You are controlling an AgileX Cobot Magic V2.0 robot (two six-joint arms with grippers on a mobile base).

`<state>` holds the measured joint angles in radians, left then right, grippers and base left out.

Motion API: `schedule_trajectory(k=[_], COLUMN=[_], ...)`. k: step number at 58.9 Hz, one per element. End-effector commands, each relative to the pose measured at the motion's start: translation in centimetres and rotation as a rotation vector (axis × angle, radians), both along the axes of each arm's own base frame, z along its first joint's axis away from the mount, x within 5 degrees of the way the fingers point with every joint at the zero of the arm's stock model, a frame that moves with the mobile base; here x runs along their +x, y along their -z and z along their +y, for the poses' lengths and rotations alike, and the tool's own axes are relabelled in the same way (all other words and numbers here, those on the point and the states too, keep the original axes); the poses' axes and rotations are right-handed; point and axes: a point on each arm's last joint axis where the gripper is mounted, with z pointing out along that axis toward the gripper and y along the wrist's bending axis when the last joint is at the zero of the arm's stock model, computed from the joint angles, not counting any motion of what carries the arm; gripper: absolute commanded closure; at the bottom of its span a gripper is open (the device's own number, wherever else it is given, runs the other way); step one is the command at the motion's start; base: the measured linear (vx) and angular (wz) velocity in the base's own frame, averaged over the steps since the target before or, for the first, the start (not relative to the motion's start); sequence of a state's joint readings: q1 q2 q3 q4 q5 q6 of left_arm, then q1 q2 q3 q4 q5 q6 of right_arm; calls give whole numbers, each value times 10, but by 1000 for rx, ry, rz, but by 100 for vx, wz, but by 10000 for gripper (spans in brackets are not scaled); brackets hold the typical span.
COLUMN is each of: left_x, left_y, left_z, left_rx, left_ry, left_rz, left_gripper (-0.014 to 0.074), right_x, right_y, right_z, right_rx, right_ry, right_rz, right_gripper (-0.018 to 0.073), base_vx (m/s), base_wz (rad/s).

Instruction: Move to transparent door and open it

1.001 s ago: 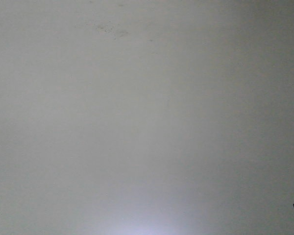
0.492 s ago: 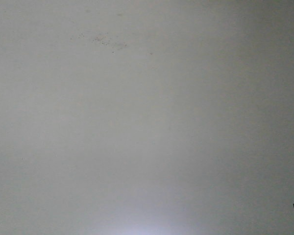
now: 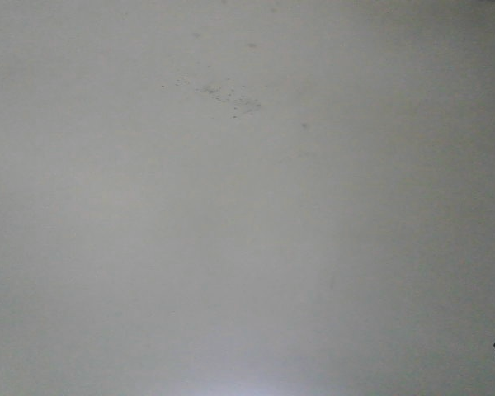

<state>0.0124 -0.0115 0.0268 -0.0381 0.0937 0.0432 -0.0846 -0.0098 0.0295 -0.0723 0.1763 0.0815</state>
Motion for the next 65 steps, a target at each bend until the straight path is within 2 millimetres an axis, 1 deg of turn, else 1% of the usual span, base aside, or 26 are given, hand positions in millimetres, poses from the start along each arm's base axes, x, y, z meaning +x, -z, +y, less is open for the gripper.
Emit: schedule_trajectory(k=[1, 19, 65], left_x=[0, 0, 0], left_y=[3, 3, 3], left_z=[0, 0, 0], left_rx=[-8, -8, -8], left_ry=[0, 0, 0], left_rz=[-61, -58, -58], left_gripper=[602, 602, 602], right_x=[0, 0, 0], right_y=[-4, -4, -4], right_z=[0, 0, 0], right_rx=[-20, -20, -22], right_ry=[-2, -2, -2], right_rz=[-82, -81, -81], right_gripper=[568, 568, 568], base_vx=[64, 70, 73], base_wz=[50, 60, 71])
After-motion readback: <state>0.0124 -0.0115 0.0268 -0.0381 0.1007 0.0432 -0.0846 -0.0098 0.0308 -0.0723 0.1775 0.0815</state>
